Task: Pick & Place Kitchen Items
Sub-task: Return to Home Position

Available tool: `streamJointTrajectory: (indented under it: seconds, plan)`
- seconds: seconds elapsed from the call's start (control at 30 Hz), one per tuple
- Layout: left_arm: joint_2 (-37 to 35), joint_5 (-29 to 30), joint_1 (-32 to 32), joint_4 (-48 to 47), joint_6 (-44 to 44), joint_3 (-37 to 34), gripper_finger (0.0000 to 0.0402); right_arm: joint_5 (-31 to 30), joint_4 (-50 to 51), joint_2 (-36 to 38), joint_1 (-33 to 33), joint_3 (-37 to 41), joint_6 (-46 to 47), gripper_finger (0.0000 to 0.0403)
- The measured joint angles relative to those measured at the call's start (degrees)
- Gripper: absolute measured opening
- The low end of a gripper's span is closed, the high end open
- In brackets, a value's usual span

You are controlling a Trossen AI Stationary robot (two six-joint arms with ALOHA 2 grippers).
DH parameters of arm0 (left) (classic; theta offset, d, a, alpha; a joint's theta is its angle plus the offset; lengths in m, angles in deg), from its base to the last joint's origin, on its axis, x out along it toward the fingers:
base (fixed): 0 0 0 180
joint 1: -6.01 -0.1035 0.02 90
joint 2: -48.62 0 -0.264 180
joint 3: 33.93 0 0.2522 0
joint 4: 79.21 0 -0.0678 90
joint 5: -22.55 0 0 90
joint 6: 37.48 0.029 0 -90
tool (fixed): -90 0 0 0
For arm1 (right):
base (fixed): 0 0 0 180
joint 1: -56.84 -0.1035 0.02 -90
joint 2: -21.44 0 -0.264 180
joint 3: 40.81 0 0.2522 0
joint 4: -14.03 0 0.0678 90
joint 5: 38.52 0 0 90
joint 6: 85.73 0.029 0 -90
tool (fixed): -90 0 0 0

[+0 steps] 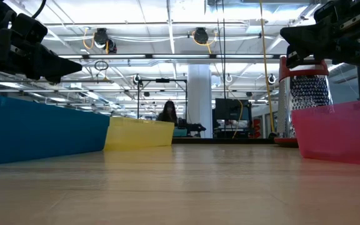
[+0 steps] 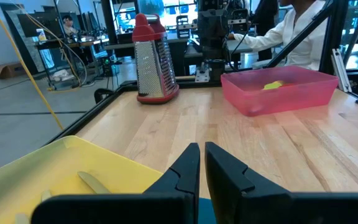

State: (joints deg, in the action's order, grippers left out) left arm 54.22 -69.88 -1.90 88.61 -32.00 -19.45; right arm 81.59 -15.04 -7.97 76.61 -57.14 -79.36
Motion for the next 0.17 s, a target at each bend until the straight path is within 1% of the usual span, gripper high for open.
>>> streamJointTrajectory:
  seconds: [0.17]
  plan:
    - [0.0, 0.0, 0.0, 0.0, 0.0, 0.0, 0.0031, 0.0, 0.0, 0.0, 0.0, 0.0, 0.0, 0.0002]
